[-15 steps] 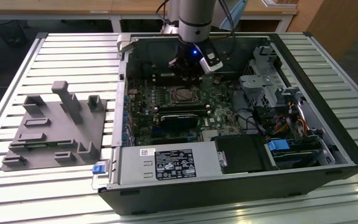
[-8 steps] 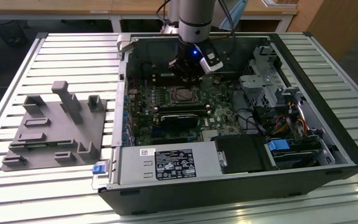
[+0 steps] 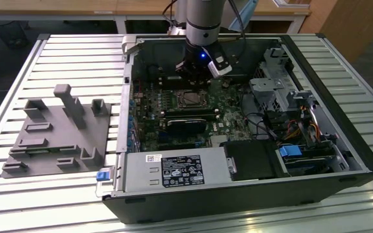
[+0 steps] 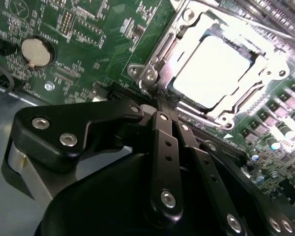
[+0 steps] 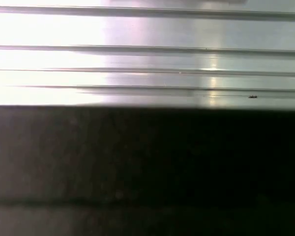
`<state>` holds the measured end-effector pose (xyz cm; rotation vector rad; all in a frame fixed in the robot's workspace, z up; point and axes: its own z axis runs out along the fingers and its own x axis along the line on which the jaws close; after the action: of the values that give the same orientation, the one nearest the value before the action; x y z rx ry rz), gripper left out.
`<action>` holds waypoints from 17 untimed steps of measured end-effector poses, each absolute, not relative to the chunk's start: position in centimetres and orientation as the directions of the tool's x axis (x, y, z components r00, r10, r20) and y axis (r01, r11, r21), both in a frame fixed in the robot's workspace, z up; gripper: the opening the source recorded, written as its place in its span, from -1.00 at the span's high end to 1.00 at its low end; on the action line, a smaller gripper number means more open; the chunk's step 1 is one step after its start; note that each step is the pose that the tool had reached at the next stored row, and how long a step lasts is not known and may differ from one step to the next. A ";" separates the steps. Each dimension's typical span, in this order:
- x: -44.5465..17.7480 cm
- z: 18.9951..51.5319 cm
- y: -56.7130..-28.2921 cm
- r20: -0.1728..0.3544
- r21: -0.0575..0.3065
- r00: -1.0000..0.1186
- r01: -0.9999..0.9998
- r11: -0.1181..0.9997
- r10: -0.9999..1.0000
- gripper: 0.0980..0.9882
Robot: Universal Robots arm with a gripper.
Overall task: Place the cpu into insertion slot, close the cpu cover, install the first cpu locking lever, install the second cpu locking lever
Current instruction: 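Install the first cpu locking lever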
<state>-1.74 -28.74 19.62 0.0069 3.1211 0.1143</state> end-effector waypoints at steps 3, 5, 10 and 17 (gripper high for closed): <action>-1.7 19.6 -28.7 -0.018 0.085 -1.000 0.004 0.996 0.005 0.97; -1.7 19.9 -28.7 -0.019 0.085 -1.000 0.004 0.996 0.005 0.97; -1.7 20.7 -28.7 -0.018 0.085 -1.000 0.004 0.996 0.005 0.97; -1.7 20.7 -28.9 -0.018 0.085 -1.000 0.004 0.996 0.005 0.97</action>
<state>-1.72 -28.90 20.72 0.0070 3.1205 0.1323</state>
